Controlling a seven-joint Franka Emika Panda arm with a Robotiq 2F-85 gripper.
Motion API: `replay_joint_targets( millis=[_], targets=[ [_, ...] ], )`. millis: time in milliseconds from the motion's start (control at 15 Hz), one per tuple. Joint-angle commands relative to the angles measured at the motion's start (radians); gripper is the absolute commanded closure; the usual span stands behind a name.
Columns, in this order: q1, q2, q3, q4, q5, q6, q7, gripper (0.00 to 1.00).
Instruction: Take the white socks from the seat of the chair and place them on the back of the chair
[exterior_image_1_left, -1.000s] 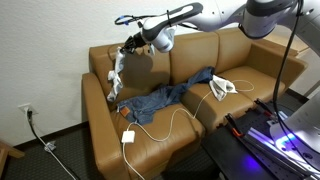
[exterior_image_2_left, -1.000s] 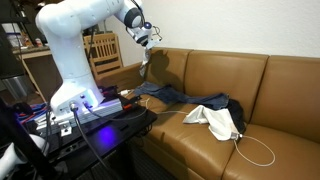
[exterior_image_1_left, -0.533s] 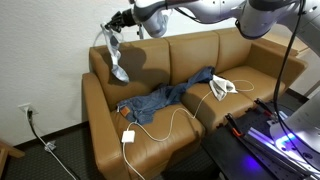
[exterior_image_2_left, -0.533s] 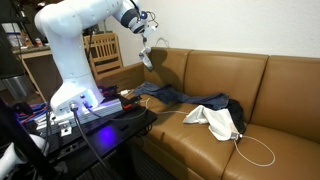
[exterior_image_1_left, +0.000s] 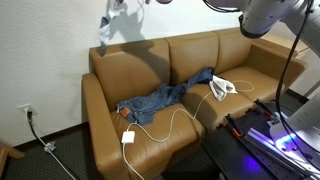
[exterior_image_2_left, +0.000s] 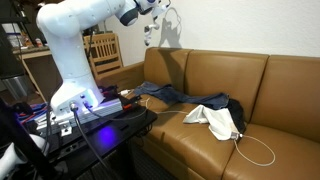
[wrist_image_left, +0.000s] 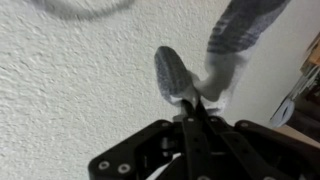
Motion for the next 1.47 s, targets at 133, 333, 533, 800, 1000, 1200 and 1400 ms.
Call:
replay_joint_targets(
  millis=[133,333,533,800,1000,1200,1400],
  targets=[
    [0.017,0.018,-0.013,0.015,-0.01,0.06,-0.002,0.99],
    [0.059,0.283,0.273,0.107,-0.247,0.248,-0.123,0.99],
    [0.057,0.294,0.277,0.192,-0.513,0.287,0.128,0.99],
    [0.096,0.32,0.369,0.387,-0.804,0.284,0.367,0.99],
    [0.16,0.298,0.462,0.559,-0.992,0.277,0.479,0.99],
    [0.113,0.292,0.689,0.542,-1.166,0.275,0.405,0.99],
    [0.108,0.287,0.856,0.561,-1.137,0.275,0.267,0.99]
  ],
)
